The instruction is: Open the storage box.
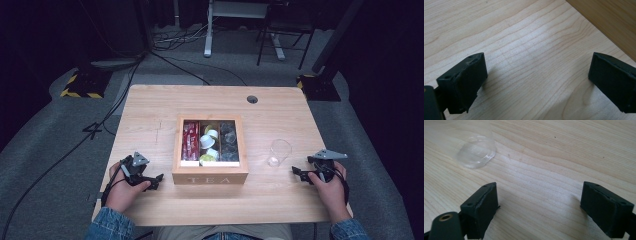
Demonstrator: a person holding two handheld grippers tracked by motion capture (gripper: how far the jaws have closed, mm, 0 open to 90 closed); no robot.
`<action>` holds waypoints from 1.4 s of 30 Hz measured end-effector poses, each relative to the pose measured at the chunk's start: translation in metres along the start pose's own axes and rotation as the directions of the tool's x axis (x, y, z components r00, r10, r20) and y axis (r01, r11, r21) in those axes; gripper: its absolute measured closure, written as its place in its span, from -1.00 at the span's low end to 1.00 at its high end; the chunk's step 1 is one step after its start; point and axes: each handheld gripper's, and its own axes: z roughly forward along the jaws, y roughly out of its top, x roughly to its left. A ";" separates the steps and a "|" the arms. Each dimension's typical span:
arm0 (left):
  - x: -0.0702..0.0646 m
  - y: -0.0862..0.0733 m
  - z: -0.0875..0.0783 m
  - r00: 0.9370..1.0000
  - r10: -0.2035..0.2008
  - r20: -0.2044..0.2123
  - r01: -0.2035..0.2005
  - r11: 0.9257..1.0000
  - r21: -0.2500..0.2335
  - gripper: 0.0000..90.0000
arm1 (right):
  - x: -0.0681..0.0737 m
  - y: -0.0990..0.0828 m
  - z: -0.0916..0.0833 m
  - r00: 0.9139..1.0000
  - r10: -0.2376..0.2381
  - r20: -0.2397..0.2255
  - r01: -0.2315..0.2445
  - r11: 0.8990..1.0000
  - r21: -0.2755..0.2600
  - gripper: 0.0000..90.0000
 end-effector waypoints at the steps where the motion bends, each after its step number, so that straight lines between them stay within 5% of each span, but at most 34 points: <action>1: 0.000 0.000 0.000 1.000 -0.001 0.003 0.001 1.000 -0.001 -0.91 | 0.000 0.000 0.000 1.000 -0.003 -0.002 0.003 1.000 0.000 -0.69; 5: -0.001 0.003 -0.004 1.000 0.004 0.004 -0.004 1.000 -0.001 -0.54 | -0.001 0.001 0.001 1.000 -0.006 -0.006 0.006 1.000 0.000 -0.69; 10: -0.003 0.011 -0.014 1.000 0.007 0.008 -0.007 1.000 -0.029 -0.46 | -0.001 0.001 0.001 1.000 -0.006 -0.006 0.006 1.000 0.000 -0.69; 28: -0.026 0.037 -0.057 0.996 0.064 0.069 -0.058 0.995 -0.086 -0.44 | -0.001 0.001 0.001 1.000 -0.009 -0.007 0.009 1.000 0.001 -0.69; 38: -0.047 0.042 -0.061 0.986 0.088 0.144 -0.074 0.992 -0.105 -0.46 | -0.001 0.001 0.001 1.000 -0.009 -0.007 0.009 1.000 0.001 -0.69; 42: -0.053 0.042 -0.057 0.983 0.116 0.140 -0.104 0.990 -0.093 -0.49 | -0.001 0.001 0.001 1.000 -0.009 -0.007 0.009 1.000 0.001 -0.69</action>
